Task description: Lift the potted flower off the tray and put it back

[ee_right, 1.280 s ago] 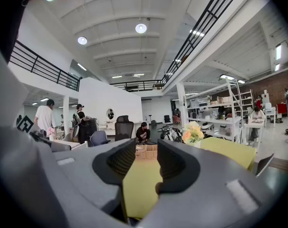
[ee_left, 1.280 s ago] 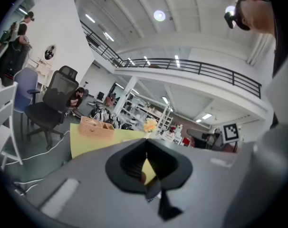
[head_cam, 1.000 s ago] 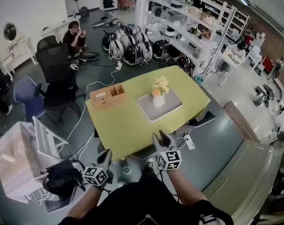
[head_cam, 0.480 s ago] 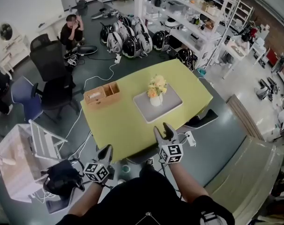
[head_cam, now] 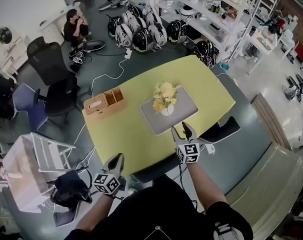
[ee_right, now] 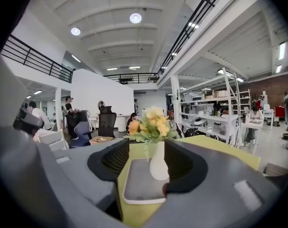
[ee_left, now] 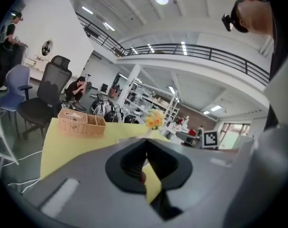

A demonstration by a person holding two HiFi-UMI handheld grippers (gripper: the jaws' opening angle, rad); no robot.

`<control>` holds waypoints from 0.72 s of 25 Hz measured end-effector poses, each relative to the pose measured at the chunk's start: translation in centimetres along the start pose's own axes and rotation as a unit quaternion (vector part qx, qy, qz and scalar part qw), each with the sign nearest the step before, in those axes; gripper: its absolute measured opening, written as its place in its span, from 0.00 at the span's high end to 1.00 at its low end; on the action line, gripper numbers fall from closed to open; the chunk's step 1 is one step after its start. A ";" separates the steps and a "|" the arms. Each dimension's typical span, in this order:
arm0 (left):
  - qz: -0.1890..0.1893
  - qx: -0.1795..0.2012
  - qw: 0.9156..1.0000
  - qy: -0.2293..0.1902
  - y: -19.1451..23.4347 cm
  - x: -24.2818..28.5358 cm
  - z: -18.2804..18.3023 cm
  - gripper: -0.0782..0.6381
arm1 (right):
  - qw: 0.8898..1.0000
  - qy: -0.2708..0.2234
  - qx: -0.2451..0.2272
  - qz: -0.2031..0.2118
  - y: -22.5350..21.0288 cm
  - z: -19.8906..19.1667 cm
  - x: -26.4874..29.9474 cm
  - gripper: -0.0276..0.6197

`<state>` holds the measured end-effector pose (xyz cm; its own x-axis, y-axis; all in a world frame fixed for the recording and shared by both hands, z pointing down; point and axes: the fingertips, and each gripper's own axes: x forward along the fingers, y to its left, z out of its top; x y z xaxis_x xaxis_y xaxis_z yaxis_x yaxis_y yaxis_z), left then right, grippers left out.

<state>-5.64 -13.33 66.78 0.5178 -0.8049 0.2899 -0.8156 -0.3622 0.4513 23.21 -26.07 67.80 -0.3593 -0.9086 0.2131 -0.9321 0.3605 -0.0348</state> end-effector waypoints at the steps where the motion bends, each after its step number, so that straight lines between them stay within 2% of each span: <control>1: 0.005 0.000 1.000 0.002 0.1 0.8 0.0 0.88 | 1.000 0.008 -0.002 0.000 -1.4 -0.9 1.2 0.59; 6: 0.044 -0.013 0.999 0.013 -0.1 3.1 -0.7 0.88 | 0.998 0.053 -0.014 0.016 -7.2 -5.3 6.6 0.55; 9: 0.068 -0.025 0.997 0.018 0.3 4.2 -1.4 0.88 | 0.996 0.076 -0.024 0.030 -9.0 -7.8 10.1 0.53; 15: 0.116 -0.041 0.992 0.017 1.3 4.8 -1.4 0.88 | 0.995 0.070 -0.032 0.063 -8.0 -8.9 16.2 0.50; 18: 0.124 -0.028 0.992 0.024 0.7 5.3 -1.2 0.88 | 0.995 0.065 -0.040 0.064 -7.2 -8.4 18.4 0.48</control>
<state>-3.19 -17.27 69.68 0.3159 -0.8425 0.4363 -0.9046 -0.1286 0.4065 23.68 -43.61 80.12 -0.4612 -0.8212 0.3359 -0.8707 0.4918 0.0068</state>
